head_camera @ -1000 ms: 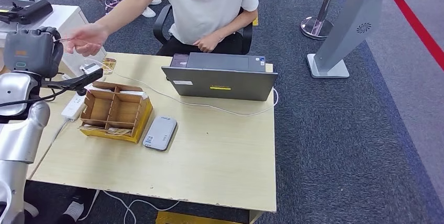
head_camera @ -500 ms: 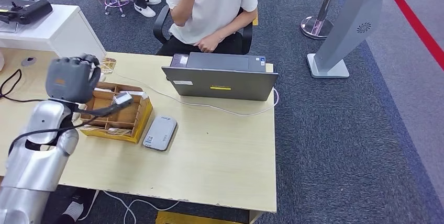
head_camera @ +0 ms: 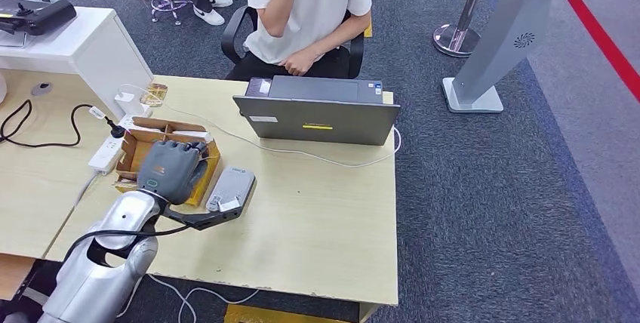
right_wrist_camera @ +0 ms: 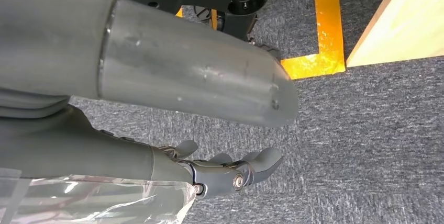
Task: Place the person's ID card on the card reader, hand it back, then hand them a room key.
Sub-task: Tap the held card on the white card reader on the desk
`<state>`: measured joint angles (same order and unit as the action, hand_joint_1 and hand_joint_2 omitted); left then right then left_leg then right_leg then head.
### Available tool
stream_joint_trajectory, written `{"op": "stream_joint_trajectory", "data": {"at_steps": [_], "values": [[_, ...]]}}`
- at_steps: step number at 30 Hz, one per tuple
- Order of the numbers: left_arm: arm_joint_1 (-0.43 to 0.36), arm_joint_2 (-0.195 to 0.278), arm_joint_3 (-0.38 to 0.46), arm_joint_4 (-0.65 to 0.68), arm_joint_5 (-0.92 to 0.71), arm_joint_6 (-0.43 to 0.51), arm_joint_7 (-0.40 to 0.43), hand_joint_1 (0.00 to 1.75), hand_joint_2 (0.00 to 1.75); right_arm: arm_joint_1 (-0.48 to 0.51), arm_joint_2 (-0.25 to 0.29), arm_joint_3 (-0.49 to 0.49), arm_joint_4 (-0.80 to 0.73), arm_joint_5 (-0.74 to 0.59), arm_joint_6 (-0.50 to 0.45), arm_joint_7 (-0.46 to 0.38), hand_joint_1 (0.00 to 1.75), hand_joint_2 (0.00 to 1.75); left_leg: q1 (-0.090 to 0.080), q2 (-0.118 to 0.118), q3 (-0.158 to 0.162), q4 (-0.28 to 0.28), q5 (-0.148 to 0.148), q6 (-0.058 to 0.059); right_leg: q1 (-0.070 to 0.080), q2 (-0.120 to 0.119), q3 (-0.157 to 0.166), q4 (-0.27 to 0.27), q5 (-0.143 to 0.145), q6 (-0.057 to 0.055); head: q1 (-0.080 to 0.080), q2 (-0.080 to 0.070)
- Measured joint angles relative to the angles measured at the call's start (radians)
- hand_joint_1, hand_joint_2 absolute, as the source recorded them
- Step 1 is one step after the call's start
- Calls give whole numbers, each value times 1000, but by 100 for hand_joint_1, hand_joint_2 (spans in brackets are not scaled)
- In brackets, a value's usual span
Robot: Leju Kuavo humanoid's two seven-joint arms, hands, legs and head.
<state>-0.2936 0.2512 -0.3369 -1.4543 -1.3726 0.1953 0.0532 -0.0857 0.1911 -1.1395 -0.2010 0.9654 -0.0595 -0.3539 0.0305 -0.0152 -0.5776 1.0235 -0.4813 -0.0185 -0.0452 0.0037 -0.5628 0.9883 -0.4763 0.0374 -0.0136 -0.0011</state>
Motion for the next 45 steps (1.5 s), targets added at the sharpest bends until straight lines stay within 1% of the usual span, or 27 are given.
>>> {"op": "stream_joint_trajectory", "data": {"at_steps": [7,10,19,22,25,28,34,37,42,45], "values": [[-6,-25,-34,68,-10,-19,22,175,175,0,0,0,0,2,0,0,0,0,0,0,0,0,0,0,0,0,0,0,0,0,0,0],[-12,-32,-37,97,-11,-48,39,175,175,0,0,0,0,3,-1,2,0,0,0,0,0,0,0,0,0,0,0,0,0,0,0,0],[-49,-59,-37,250,-1,-125,77,175,175,1,0,-1,0,6,-10,20,0,0,0,0,0,0,0,0,0,0,0,0,0,0,0,0],[-67,-66,-37,290,32,-173,69,175,175,0,1,-1,0,9,-9,23,0,0,0,-1,0,0,0,0,0,0,0,0,0,0,0,0],[-107,-70,-38,342,85,-234,49,175,175,-1,1,-1,0,17,-7,32,0,0,0,-1,1,0,0,0,0,-2,2,0,0,0,0,0],[-139,-73,-41,397,111,-256,38,175,175,-1,1,-1,0,19,-7,36,0,0,0,-1,3,0,0,0,0,-1,3,1,0,0,0,0],[-162,-73,-53,438,126,-224,40,175,175,0,1,-1,0,19,-7,35,0,0,0,-1,5,0,2,-1,0,-2,5,2,0,0,0,0],[-160,-71,-54,433,131,-173,44,175,175,0,1,-1,0,18,-6,31,0,0,0,-2,5,0,2,-1,0,-2,5,2,1,-1,0,0],[-156,-49,-52,331,88,-7,67,175,175,2,0,-1,0,26,-1,19,0,0,0,-2,3,0,3,-1,0,-2,3,2,1,-1,0,0],[-167,-29,-47,267,71,24,70,175,175,1,1,-1,0,31,2,17,0,0,0,-2,3,0,3,-1,0,-2,3,2,1,-1,0,0]]}}
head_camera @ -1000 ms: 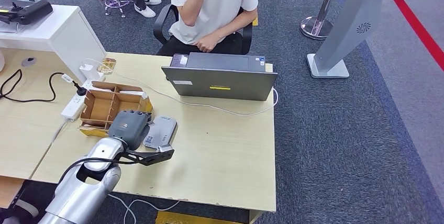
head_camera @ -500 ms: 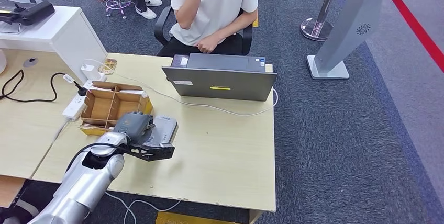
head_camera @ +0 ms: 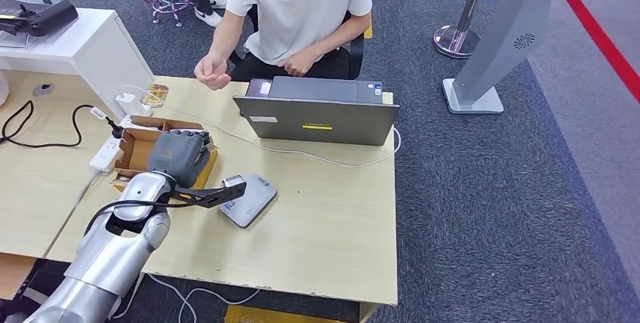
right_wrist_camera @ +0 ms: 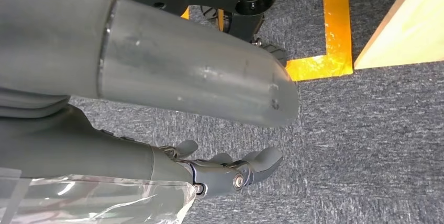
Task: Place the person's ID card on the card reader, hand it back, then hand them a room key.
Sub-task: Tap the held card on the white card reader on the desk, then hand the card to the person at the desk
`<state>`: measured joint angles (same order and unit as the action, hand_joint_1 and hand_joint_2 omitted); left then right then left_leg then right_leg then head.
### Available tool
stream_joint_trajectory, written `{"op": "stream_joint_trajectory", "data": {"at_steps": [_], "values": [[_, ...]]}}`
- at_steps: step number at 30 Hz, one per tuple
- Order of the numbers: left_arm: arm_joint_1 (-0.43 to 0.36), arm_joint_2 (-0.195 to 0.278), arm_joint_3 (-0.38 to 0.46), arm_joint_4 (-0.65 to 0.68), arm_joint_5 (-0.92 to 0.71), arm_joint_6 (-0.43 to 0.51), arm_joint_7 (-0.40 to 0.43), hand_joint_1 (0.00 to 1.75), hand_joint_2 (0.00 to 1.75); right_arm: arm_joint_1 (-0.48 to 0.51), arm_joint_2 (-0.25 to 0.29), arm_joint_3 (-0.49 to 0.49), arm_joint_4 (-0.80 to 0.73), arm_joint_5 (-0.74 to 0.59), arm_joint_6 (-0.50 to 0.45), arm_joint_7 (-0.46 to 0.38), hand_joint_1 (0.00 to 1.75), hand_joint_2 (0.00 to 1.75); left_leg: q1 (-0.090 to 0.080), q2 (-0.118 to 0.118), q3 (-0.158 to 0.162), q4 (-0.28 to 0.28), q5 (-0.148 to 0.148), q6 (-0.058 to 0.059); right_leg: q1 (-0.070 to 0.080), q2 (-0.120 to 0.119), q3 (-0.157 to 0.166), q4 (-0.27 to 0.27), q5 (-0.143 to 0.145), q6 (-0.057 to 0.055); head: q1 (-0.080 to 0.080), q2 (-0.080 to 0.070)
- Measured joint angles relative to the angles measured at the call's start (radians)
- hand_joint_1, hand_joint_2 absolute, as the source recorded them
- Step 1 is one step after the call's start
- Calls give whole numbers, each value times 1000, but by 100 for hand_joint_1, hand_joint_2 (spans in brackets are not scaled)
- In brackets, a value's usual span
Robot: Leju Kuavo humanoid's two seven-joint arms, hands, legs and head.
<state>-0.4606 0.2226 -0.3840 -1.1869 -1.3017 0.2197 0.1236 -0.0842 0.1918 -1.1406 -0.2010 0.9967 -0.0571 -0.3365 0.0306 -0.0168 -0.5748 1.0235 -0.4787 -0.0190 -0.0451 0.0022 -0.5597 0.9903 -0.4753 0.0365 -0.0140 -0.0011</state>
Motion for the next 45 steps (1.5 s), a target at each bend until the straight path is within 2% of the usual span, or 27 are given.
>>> {"op": "stream_joint_trajectory", "data": {"at_steps": [10,14,21,29,33,40,45], "values": [[-2,17,8,-61,-8,4,-2,175,175,0,0,0,0,1,1,0,0,0,0,0,0,0,0,0,0,0,0,0,0,0,0,0],[-10,27,17,-68,-33,57,-2,175,175,0,0,0,0,7,2,0,0,0,0,0,-1,0,0,0,0,0,-1,0,0,0,0,0],[-112,76,65,-54,-86,92,-2,175,175,-2,0,1,0,11,1,10,0,0,0,0,-1,0,0,-1,0,0,-1,1,0,0,0,0],[-214,112,106,77,-140,119,13,175,175,-2,0,2,0,20,-2,21,0,0,0,0,-1,0,1,-1,0,0,-2,1,0,0,0,0],[-225,114,110,105,-142,117,12,0,175,-1,0,2,0,22,-4,21,0,0,0,0,-1,0,1,-1,0,1,-2,1,0,0,0,0],[-212,105,111,109,-112,116,-2,0,175,-1,0,2,0,18,-7,21,0,0,0,0,-1,0,0,-1,0,1,-2,1,0,0,0,0],[-135,89,111,14,-54,107,-46,0,175,-1,0,2,0,2,-10,20,0,0,0,1,-1,0,0,-1,0,1,-2,1,0,0,0,0]]}}
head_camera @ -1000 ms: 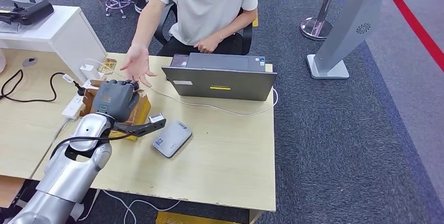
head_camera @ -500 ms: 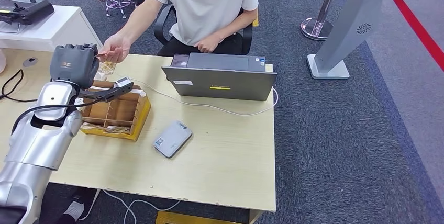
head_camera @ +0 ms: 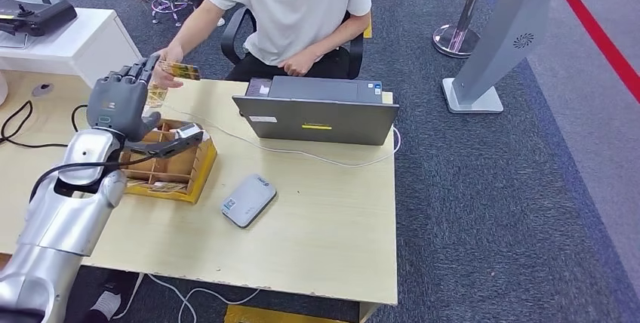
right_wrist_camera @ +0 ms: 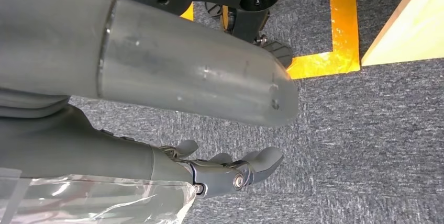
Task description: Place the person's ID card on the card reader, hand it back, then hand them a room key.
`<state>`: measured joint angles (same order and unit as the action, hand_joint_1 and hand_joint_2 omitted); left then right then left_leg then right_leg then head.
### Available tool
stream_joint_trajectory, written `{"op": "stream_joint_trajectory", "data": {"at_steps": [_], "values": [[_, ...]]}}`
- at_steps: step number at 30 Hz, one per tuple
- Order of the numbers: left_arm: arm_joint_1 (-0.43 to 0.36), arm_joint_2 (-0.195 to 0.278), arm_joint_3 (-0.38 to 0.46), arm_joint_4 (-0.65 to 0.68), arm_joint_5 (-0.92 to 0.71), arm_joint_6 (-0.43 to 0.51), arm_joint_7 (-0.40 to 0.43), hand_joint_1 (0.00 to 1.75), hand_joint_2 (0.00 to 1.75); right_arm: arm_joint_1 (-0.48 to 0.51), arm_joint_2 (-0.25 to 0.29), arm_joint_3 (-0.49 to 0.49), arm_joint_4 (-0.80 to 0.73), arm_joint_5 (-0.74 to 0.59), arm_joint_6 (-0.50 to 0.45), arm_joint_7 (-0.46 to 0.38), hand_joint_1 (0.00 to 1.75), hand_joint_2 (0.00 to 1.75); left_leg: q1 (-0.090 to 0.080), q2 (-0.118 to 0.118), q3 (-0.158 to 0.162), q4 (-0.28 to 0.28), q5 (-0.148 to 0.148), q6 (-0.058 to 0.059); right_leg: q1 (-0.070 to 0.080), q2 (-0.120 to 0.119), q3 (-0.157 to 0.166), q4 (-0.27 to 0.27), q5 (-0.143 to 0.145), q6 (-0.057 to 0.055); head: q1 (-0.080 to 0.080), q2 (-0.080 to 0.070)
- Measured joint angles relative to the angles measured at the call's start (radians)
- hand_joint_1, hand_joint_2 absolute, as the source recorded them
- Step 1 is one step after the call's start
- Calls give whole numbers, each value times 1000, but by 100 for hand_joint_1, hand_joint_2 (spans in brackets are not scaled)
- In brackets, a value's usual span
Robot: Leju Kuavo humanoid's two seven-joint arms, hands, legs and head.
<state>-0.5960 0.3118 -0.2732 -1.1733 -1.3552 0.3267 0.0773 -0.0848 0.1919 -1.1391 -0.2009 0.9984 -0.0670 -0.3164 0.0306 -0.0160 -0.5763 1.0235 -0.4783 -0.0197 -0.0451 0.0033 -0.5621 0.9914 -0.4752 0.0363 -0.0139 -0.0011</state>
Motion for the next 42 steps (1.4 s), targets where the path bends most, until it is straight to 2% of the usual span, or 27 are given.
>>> {"op": "stream_joint_trajectory", "data": {"at_steps": [4,10,13,16,20,26,29,34,42], "values": [[138,-6,-5,-175,51,-52,-43,0,175,2,2,-7,0,-26,-3,-6,0,0,0,1,0,0,-1,0,0,1,0,0,0,0,0,0],[423,29,-35,-449,66,-106,-58,0,175,12,8,-37,0,-65,-22,-18,0,0,0,4,-1,0,-4,-1,0,3,-2,0,-2,0,0,0],[518,54,-38,-524,66,-123,-57,0,175,14,9,-51,-1,-74,-30,-19,0,0,0,4,-1,0,-4,-1,0,2,-2,0,-3,-1,0,0],[581,70,-39,-559,57,-139,-50,0,175,16,9,-60,-1,-74,-19,-19,0,0,0,4,-1,0,-4,-1,0,2,-2,0,-3,-1,0,0],[616,73,-39,-562,20,-136,-16,0,175,17,7,-60,-5,-61,11,-12,0,0,0,3,-1,0,-4,0,0,1,-1,0,-3,-1,0,0],[622,63,-24,-526,-36,-93,31,0,175,17,6,-60,-10,-40,18,-8,0,0,0,2,0,0,-3,0,0,1,-1,0,-2,-1,0,0],[618,52,19,-467,-57,-25,41,0,175,17,5,-57,-10,-22,18,-8,0,0,0,2,0,0,-3,-1,0,1,-1,0,-2,-1,0,0],[611,31,109,-352,-68,101,9,0,175,16,2,-52,-10,-5,17,-6,0,0,0,2,0,0,-3,-1,0,1,-1,0,-3,-1,0,0],[604,8,184,-258,-80,148,0,0,175,16,-2,-49,-10,5,16,-2,0,0,0,2,-1,0,-3,-1,0,1,-1,0,-3,-1,0,0]]}}
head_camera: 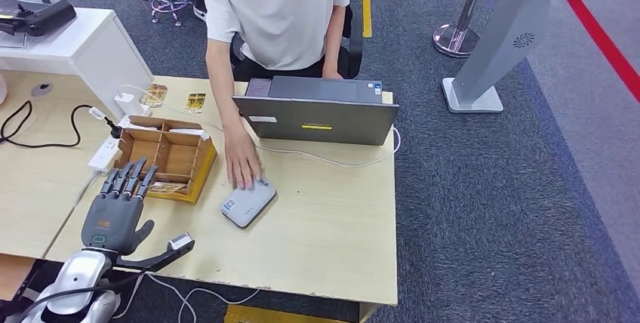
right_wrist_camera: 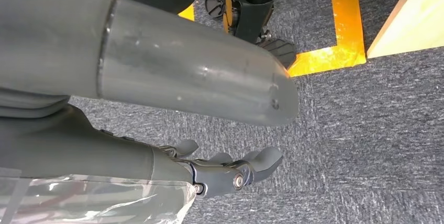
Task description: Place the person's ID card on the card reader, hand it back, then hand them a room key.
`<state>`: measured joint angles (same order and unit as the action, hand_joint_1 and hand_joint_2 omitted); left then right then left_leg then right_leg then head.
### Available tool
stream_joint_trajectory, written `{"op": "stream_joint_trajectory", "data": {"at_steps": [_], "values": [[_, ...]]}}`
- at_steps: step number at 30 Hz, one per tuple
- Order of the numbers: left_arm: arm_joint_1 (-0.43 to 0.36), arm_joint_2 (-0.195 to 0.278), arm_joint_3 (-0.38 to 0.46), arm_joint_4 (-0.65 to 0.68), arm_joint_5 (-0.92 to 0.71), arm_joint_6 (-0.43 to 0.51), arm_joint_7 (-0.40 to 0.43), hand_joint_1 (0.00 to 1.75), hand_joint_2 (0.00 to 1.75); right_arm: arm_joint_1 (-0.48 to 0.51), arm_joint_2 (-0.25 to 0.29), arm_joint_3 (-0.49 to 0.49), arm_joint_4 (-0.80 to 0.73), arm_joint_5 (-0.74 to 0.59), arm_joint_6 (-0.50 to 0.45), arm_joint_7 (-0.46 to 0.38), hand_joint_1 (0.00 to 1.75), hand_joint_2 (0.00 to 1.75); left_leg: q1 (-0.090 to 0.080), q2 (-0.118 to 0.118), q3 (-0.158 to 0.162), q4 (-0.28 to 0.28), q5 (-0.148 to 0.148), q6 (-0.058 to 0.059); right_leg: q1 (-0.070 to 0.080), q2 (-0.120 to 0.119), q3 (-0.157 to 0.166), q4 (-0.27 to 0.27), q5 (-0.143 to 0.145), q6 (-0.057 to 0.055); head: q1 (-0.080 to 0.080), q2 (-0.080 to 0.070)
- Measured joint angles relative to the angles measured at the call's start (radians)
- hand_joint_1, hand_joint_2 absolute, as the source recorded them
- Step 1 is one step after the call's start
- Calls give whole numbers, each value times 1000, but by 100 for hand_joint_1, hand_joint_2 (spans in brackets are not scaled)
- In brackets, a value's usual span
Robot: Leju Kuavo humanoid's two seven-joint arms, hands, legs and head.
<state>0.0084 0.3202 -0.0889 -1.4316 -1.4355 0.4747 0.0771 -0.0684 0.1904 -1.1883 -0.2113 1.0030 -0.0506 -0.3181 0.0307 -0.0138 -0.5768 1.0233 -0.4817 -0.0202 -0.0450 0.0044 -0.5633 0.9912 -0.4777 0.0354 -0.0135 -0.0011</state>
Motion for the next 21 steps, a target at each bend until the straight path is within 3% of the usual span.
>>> {"op": "stream_joint_trajectory", "data": {"at_steps": [6,21], "values": [[-37,-12,21,65,-11,33,-10,0,175,0,-1,7,0,12,2,3,0,0,0,0,0,0,0,0,0,0,0,0,0,0,0,0],[-266,-61,18,297,-72,66,-9,0,175,-10,1,37,8,45,-32,10,0,0,0,-1,0,0,1,0,0,0,0,0,1,-1,0,0]]}}
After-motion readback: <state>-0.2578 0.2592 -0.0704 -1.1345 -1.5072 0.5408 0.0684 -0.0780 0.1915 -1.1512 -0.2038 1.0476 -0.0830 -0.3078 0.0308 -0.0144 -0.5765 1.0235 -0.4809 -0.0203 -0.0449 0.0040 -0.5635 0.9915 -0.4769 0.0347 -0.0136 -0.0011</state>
